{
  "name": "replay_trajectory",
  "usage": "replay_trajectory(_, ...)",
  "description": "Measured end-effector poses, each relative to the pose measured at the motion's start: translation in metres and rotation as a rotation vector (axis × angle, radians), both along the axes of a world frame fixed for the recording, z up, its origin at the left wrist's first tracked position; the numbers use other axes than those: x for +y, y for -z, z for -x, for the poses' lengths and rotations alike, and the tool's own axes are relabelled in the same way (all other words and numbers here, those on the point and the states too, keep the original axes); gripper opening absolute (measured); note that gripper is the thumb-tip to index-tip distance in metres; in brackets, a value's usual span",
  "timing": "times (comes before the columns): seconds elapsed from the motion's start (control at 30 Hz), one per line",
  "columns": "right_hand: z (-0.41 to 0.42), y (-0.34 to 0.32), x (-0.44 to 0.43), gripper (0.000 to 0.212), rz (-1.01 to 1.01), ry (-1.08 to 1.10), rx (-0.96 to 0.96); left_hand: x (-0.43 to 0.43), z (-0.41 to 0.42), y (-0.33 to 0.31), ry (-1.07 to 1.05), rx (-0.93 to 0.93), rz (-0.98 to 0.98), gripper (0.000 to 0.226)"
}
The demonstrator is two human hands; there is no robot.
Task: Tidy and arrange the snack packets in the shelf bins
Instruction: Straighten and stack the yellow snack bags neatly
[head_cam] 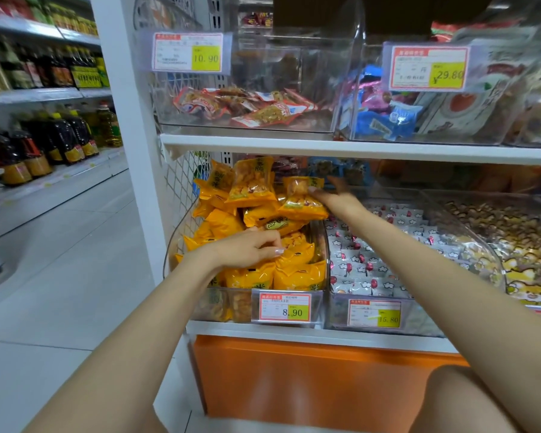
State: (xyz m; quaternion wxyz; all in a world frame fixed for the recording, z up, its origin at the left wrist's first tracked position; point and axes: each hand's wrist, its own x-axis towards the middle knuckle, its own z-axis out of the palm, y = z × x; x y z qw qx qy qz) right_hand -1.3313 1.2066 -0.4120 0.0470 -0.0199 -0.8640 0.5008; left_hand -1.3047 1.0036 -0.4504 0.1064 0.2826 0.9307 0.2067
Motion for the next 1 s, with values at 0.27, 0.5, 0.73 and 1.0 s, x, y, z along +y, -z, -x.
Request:
replay_trajectory(0.27, 0.009, 0.001, 0.0, 0.086, 0.186, -0.159, 0.022, -0.002, 0.0, -0.002, 0.076, -0.06, -0.049, 0.012)
replay_trajectory(0.5, 0.007, 0.0, -0.008, 0.085, 0.22, -0.184, 0.182, -0.001, -0.008, -0.007, 0.058, -0.01, 0.084, 0.036)
replay_trajectory(0.73, -0.001, 0.004, -0.01, 0.061, 0.311, -0.201, 0.34, 0.0, -0.017, -0.009, 0.073, 0.036, 0.109, 0.041)
replay_trajectory(1.0, -0.014, 0.005, -0.001, 0.049, -0.073, -0.423, 0.274, -0.005, -0.029, -0.022, 0.096, 0.147, 0.166, 0.037)
